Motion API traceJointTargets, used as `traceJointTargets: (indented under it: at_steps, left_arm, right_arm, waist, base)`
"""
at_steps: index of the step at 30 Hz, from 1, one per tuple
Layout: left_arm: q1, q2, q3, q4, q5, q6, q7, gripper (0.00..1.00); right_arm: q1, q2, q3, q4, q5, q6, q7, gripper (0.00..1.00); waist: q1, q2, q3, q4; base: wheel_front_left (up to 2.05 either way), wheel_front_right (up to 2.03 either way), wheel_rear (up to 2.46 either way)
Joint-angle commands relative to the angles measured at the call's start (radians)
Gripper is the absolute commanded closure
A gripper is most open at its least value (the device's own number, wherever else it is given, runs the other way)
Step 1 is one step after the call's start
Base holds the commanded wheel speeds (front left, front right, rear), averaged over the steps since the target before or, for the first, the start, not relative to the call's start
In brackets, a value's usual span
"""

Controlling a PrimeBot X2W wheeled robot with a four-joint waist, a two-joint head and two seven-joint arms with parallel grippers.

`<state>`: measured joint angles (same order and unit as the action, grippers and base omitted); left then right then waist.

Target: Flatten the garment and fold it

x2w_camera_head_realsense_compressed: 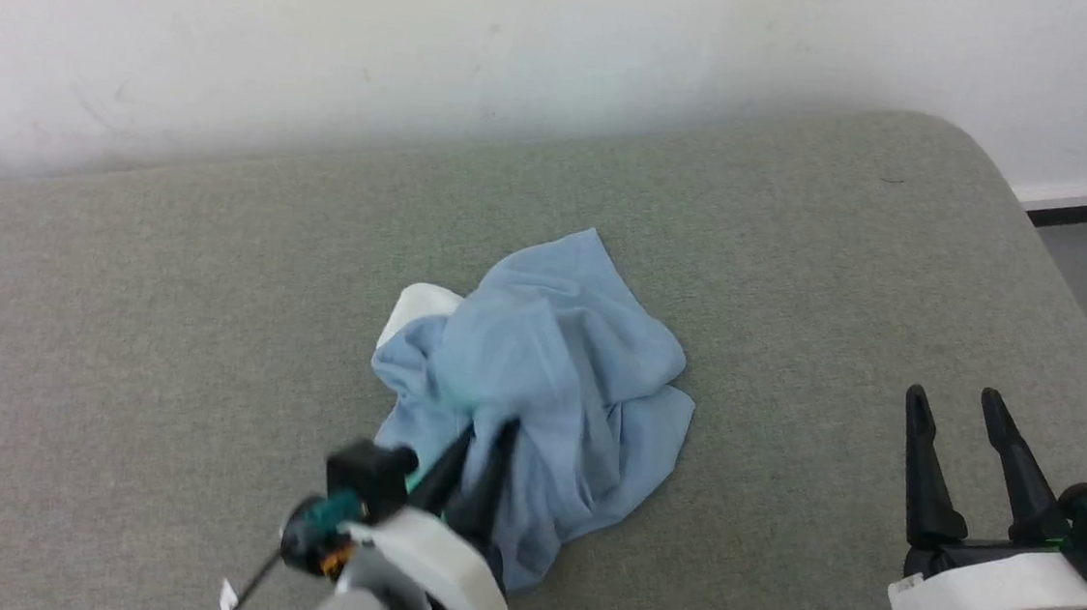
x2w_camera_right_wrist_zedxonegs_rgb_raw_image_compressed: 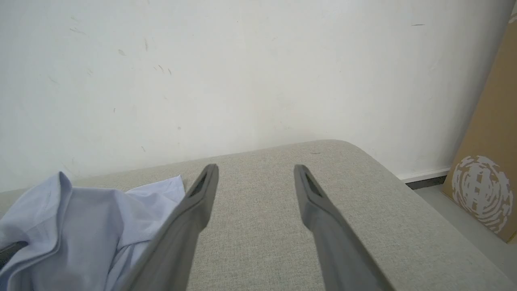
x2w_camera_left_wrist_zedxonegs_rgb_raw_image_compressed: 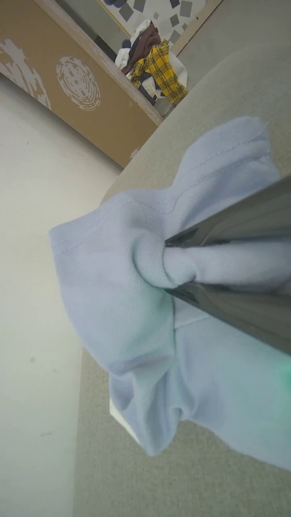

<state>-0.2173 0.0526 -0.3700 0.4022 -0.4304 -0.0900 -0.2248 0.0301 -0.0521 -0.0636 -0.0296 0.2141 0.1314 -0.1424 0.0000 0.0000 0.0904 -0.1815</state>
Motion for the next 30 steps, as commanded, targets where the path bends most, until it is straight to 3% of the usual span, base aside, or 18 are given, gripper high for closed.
traceJointTargets:
  at_steps: [1, 5, 12, 17, 23, 30]
  left_arm:
    - [0.026, 0.000, -0.016, -0.007, 0.017, 0.006, -0.017, 0.00]
    - [0.066, -0.001, -0.029, -0.074, 0.049, 0.006, -0.035, 0.00]
    - [0.082, -0.002, 0.067, -0.291, 0.121, 0.013, -0.037, 0.00]
    - [0.096, 0.007, 0.172, -0.321, 0.134, 0.037, -0.037, 0.00]
    - [0.163, 0.058, 0.299, -0.326, 0.155, 0.054, -0.037, 0.00]
    - [0.246, 0.077, 0.353, -0.321, 0.150, 0.047, -0.037, 0.00]
  right_arm:
    - [0.004, 0.002, 0.001, 0.005, 0.005, -0.001, -0.006, 0.00]
    - [0.004, 0.002, 0.005, 0.010, 0.000, -0.001, -0.006, 0.00]
    - [0.009, 0.002, 0.016, 0.002, -0.022, -0.001, 0.009, 0.00]
    - [0.017, 0.002, 0.024, -0.007, -0.032, -0.001, 0.022, 0.00]
    - [0.038, 0.002, 0.038, -0.015, -0.040, -0.001, 0.046, 0.00]
    - [0.058, 0.002, 0.050, -0.005, -0.026, -0.001, 0.123, 0.00]
  waist:
    - [0.0000, 0.0000, -0.001, 0.007]
    - [0.0000, 0.0000, -0.012, 0.038]
    - [0.0000, 0.0000, -0.036, 0.084]
    - [0.0000, 0.0000, -0.048, 0.100]
    - [0.0000, 0.0000, -0.067, 0.110]
    - [0.0000, 0.0000, -0.089, 0.134]
  base:
    - [0.00, 0.00, 0.00]
    - [0.00, 0.00, 0.00]
    - [0.00, 0.00, 0.00]
    - [0.00, 0.00, 0.00]
    - [0.00, 0.00, 0.00]
    - [0.00, 0.00, 0.00]
